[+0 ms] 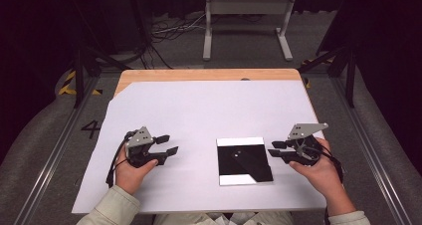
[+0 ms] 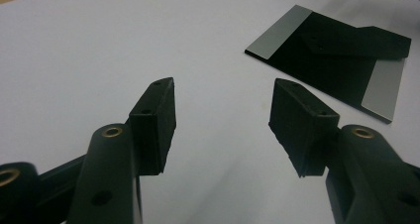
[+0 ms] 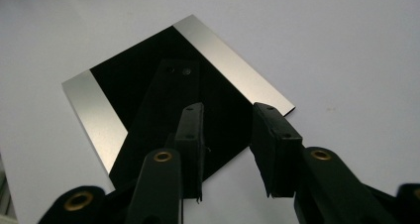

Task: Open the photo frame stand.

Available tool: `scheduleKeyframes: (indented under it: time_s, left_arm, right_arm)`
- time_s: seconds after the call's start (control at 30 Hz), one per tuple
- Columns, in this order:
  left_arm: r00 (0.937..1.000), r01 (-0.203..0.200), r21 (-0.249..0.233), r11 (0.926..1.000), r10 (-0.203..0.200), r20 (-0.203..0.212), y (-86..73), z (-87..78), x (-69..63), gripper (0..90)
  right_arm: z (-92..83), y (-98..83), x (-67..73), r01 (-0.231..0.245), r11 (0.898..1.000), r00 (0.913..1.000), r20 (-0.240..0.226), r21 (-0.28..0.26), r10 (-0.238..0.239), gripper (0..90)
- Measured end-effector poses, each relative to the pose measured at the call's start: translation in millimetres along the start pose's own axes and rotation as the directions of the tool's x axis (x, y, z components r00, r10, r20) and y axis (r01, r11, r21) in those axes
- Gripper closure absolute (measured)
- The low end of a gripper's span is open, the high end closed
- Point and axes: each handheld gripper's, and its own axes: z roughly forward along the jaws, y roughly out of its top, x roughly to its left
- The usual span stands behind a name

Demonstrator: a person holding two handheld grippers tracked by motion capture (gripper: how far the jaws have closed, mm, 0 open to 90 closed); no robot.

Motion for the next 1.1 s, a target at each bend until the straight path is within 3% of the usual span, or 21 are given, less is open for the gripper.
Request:
scheduleKeyframes:
  time_s: [0.23,0.67,1.0,1.1]
  left_arm:
    - [1.0000,-0.001,0.014,0.9999,0.001,0.002,-0.6,1.0,-1.3,42.7]
    - [1.0000,-0.008,0.025,0.9996,0.008,0.003,-0.5,3.8,-2.5,42.3]
    - [0.9999,-0.006,0.031,0.9995,0.006,0.008,-1.1,4.8,-2.6,41.0]
    - [0.9999,-0.008,0.035,0.9994,0.008,0.009,-1.3,5.3,-1.7,40.5]
  right_arm:
    - [4.1,-5.3,5.4,0.021,0.996,0.9993,-0.033,0.087,-0.018,67.5]
    - [3.2,-21.2,16.0,0.028,0.984,0.9978,-0.064,0.178,-0.017,67.7]
    - [9.3,-25.4,31.0,0.063,0.963,0.9924,-0.119,0.264,-0.033,67.5]
    - [12.6,-26.4,33.1,0.062,0.952,0.9919,-0.125,0.301,-0.025,67.4]
